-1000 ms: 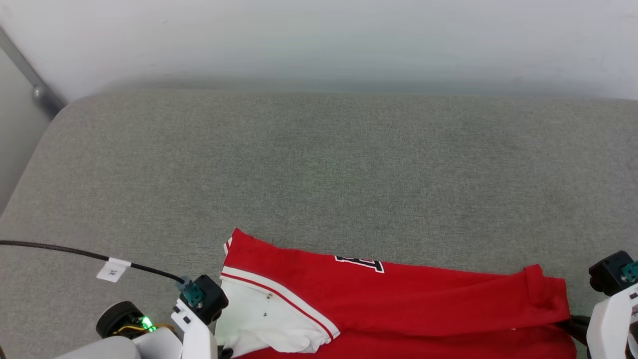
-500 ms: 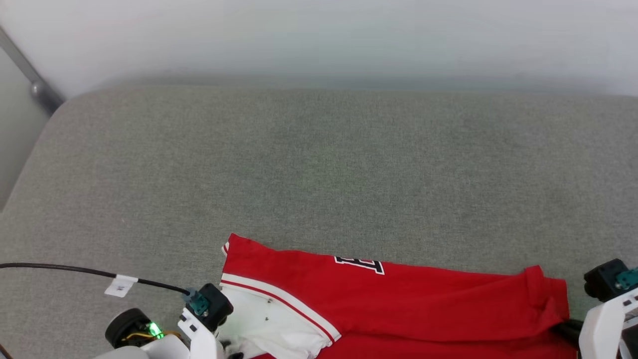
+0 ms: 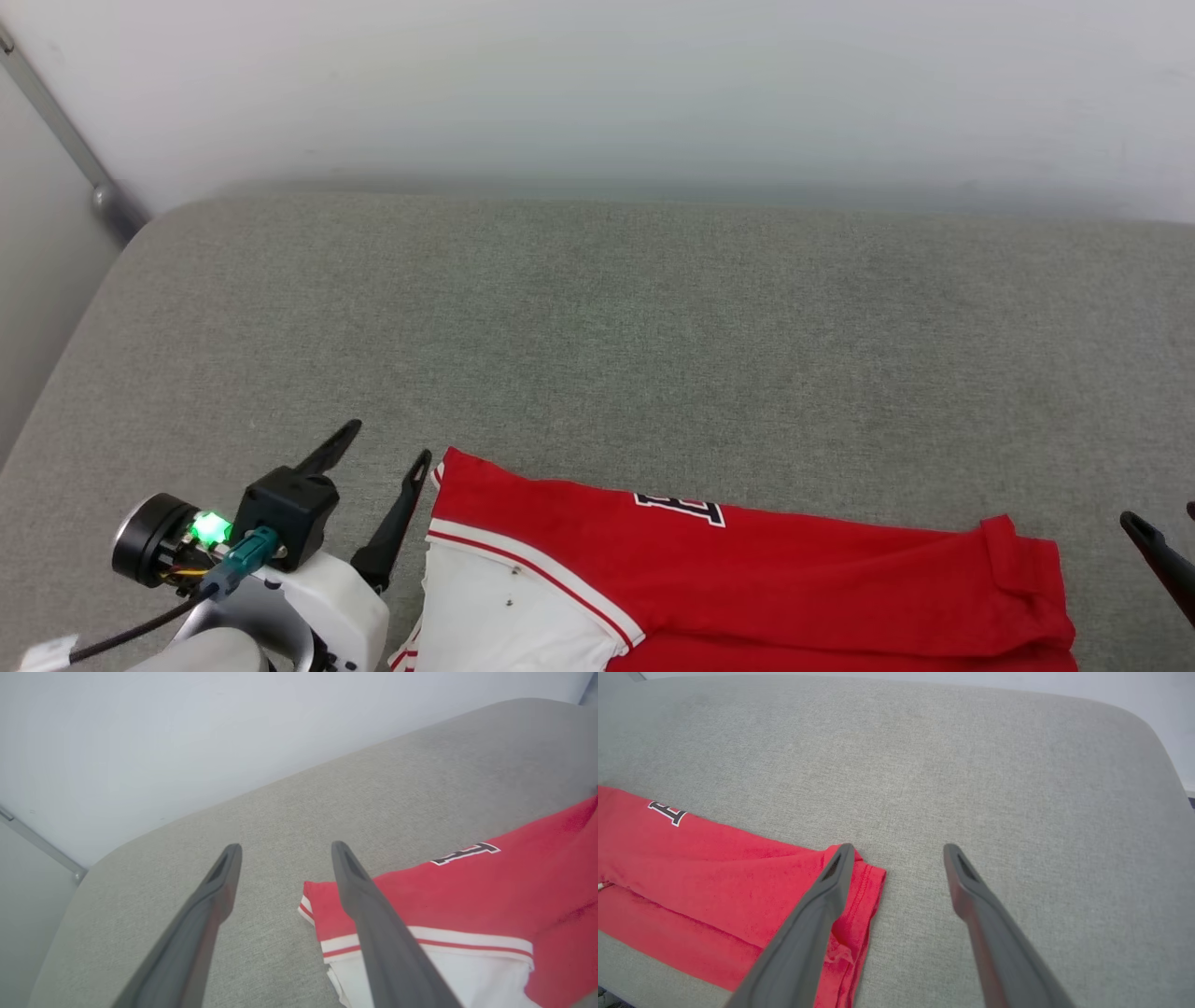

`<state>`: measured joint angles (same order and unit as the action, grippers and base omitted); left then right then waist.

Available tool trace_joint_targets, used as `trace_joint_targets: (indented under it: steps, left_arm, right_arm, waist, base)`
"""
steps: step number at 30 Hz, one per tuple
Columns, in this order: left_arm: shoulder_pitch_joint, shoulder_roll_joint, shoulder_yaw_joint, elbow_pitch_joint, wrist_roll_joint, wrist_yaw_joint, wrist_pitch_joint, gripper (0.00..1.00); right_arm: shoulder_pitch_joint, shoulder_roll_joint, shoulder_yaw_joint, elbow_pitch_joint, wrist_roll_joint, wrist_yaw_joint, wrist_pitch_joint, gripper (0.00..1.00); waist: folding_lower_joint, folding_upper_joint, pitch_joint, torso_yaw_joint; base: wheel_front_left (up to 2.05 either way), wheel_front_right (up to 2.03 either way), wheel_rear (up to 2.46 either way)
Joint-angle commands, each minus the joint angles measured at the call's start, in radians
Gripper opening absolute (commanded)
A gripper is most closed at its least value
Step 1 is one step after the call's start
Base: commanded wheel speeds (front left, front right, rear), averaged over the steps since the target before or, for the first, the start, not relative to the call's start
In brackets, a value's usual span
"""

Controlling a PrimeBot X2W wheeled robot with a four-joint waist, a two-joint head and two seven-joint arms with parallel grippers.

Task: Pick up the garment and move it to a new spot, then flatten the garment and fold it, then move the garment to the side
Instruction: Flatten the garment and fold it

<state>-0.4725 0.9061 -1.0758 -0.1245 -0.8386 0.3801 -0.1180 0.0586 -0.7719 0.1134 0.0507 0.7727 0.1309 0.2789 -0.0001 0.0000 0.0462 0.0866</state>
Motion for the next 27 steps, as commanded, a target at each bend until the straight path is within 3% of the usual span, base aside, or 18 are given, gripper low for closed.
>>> trace_joint_targets:
  steps: [1,7,12,14,19,27]
  left_arm:
    - [0.019,-0.012,0.017,0.014,0.019,0.036,-0.048,1.0]
    - [0.086,-0.106,0.119,0.054,0.093,0.19,-0.144,1.0]
    - [0.171,-0.205,0.269,0.032,0.218,0.257,-0.147,1.0]
    - [0.209,-0.243,0.329,0.024,0.265,0.264,-0.147,1.0]
    - [0.295,-0.339,0.46,0.03,0.384,0.232,-0.147,1.0]
    - [0.4,-0.476,0.635,0.056,0.533,0.147,-0.147,1.0]
  right_arm:
    - [0.029,0.031,-0.033,0.002,0.005,0.0,0.002,1.0]
    - [0.094,0.135,-0.14,0.03,0.029,0.0,0.037,1.0]
    - [0.094,0.218,-0.161,0.059,0.068,0.0,0.056,1.0]
    - [0.086,0.243,-0.152,0.077,0.082,0.0,0.069,1.0]
    - [0.076,0.278,-0.114,0.135,0.106,0.0,0.112,1.0]
    - [0.12,0.306,0.046,0.156,0.186,0.0,0.216,1.0]
  waist:
    - [0.0001,0.0,0.007,0.002]
    - [0.0001,0.0,0.037,0.014]
    - [0.0001,0.0,0.068,0.028]
    - [0.0001,0.0,0.079,0.033]
    - [0.0001,0.0,0.096,0.05]
    - [0.0001,0.0,0.105,0.065]
  base:
    - [0.0,0.0,0.0]
    - [0.0,0.0,0.0]
    - [0.0,0.0,0.0]
    - [0.0,0.0,0.0]
    - [0.0,0.0,0.0]
    - [0.0,0.0,0.0]
